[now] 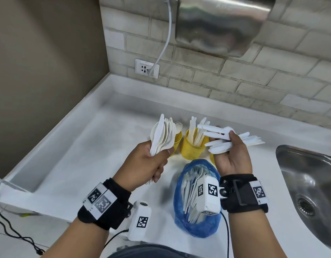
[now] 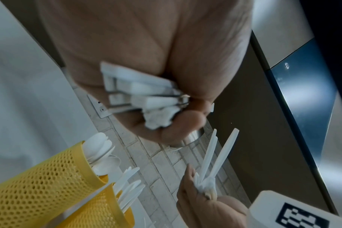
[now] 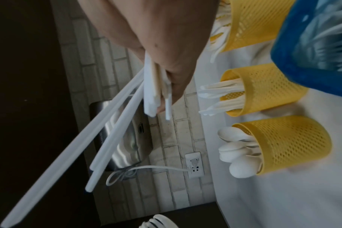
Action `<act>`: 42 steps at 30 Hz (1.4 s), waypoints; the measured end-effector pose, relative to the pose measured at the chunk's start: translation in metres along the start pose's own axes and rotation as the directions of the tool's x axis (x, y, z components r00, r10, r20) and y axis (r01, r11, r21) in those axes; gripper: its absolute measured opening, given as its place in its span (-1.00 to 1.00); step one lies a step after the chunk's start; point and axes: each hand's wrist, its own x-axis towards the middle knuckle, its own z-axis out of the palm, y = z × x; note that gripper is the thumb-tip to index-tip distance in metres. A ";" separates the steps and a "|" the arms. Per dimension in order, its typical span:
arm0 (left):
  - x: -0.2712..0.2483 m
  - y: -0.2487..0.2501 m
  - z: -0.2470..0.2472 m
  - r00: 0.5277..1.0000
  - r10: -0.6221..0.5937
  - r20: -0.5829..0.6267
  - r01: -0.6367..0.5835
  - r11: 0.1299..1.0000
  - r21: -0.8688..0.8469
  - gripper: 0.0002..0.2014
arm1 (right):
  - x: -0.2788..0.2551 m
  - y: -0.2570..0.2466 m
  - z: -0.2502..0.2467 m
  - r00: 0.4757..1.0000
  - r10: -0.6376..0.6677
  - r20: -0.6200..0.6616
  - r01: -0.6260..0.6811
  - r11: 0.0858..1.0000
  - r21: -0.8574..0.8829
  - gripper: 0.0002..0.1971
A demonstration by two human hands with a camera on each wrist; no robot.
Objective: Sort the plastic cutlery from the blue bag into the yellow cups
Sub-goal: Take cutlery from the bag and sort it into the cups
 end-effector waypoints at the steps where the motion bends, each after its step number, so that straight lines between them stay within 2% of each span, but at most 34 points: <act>1: 0.000 -0.001 0.000 1.000 -0.001 0.005 0.001 1.000 -0.007 -0.59 | 0.000 0.002 0.000 1.000 0.005 -0.014 -0.005 1.000 0.008 -0.83; 6: -0.001 -0.001 -0.002 1.000 -0.006 -0.001 0.006 1.000 -0.001 -0.62 | -0.001 0.008 0.001 0.998 0.057 -0.018 -0.057 0.998 0.027 -0.77; 11: 0.000 -0.001 -0.003 1.000 0.009 0.016 -0.010 0.999 0.034 -0.66 | 0.002 0.009 0.000 0.999 0.041 -0.017 -0.040 0.999 0.037 -0.64; 14: 0.002 -0.005 -0.002 1.000 0.013 0.009 -0.013 0.998 0.053 -0.67 | 0.007 0.007 -0.001 0.998 0.066 0.018 -0.067 0.995 0.071 -0.83; 18: 0.003 -0.005 0.000 1.000 0.011 0.020 -0.012 0.997 0.079 -0.64 | 0.008 0.001 0.009 0.995 0.067 0.077 -0.071 0.996 0.050 -0.79; 21: 0.007 -0.004 0.003 1.000 -0.027 -0.008 0.027 0.999 -0.025 -0.58 | 0.004 0.001 0.023 0.997 0.000 0.083 0.002 1.000 -0.023 -0.73; 23: 0.008 -0.003 0.007 0.997 -0.080 -0.020 0.076 0.983 -0.166 -0.66 | -0.003 0.003 0.034 0.988 -0.094 0.125 0.108 0.988 -0.112 -0.74; 25: 0.008 0.000 0.009 0.991 -0.137 -0.007 0.129 0.949 -0.289 -0.75 | -0.012 0.005 0.044 0.962 -0.206 0.177 0.241 0.949 -0.204 -0.76; 29: 0.010 0.001 0.010 0.976 -0.204 0.071 0.215 0.889 -0.405 -0.61 | -0.030 0.012 0.065 0.875 -0.383 0.297 0.475 0.796 -0.374 -0.83; 32: 0.012 0.002 0.011 0.966 -0.239 0.098 0.255 0.826 -0.503 -0.59 | -0.043 0.019 0.075 0.796 -0.434 0.423 0.598 0.672 -0.436 -0.86; 35: 0.014 0.002 0.013 0.958 -0.256 0.126 0.281 0.766 -0.578 -0.51 | -0.055 0.029 0.080 0.721 -0.426 0.546 0.688 0.533 -0.492 -0.86; 37: 0.015 0.003 0.012 0.952 -0.272 0.140 0.301 0.744 -0.597 -0.51 | -0.060 0.036 0.078 0.720 -0.391 0.574 0.689 0.507 -0.518 -0.87; 40: 0.018 0.002 0.011 0.946 -0.282 0.162 0.320 0.724 -0.611 -0.62 | -0.059 0.050 0.065 0.758 -0.324 0.566 0.646 0.495 -0.581 -0.91; 42: 0.019 0.000 0.010 0.943 -0.282 0.175 0.330 0.736 -0.591 -0.59 | -0.058 0.060 0.054 0.787 -0.286 0.546 0.610 0.491 -0.622 -0.89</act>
